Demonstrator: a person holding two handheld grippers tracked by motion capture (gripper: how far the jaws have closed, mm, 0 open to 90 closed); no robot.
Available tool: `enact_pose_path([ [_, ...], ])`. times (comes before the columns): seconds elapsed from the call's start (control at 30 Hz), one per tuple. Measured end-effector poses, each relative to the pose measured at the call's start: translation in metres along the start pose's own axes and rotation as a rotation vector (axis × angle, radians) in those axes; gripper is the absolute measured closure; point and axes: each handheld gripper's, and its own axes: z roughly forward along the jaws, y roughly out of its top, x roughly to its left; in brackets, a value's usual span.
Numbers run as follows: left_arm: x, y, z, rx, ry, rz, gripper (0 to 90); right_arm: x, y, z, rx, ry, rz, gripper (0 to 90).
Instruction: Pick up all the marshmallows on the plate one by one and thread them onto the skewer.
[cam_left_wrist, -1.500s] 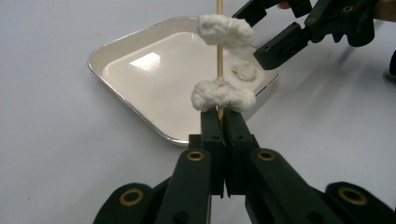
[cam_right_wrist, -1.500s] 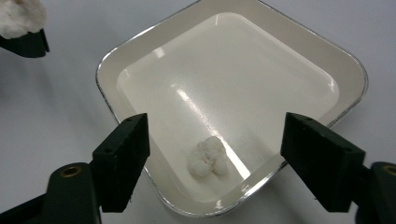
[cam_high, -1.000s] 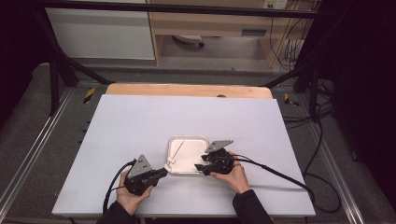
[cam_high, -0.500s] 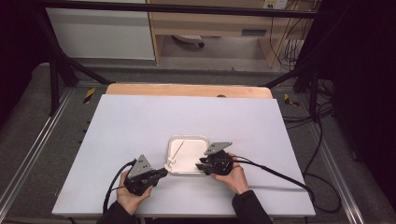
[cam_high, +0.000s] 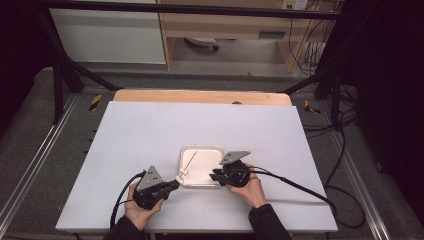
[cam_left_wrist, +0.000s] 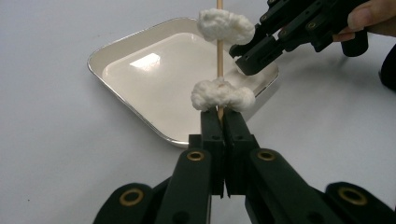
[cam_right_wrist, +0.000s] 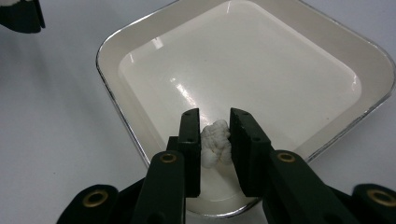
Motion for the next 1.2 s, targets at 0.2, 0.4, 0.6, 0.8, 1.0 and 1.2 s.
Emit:
enact_pose_path([
  [0.2, 0.0, 0.0, 0.0, 0.0, -0.002, 0.001, 88.9, -0.001, 0.006, -0.011, -0.049, 0.012, 0.015, 75.7],
  [0.4, -0.001, 0.0, 0.0, -0.001, -0.005, 0.001, 88.9, -0.002, 0.013, -0.026, -0.106, 0.032, 0.037, 76.0],
  [0.6, -0.002, 0.0, 0.0, -0.006, -0.006, 0.002, 88.9, -0.004, 0.02, -0.039, -0.162, 0.047, 0.057, 76.2],
  [0.8, -0.002, 0.0, 0.0, -0.006, -0.008, 0.001, 88.9, -0.005, 0.023, -0.049, -0.198, 0.051, 0.072, 76.3],
  [1.0, -0.002, 0.0, 0.0, -0.009, -0.013, 0.001, 88.9, -0.007, 0.027, -0.058, -0.233, 0.053, 0.103, 76.7],
  [1.2, -0.002, 0.001, 0.0, -0.005, -0.017, 0.005, 88.9, -0.011, 0.033, -0.07, -0.291, 0.07, 0.135, 76.9],
])
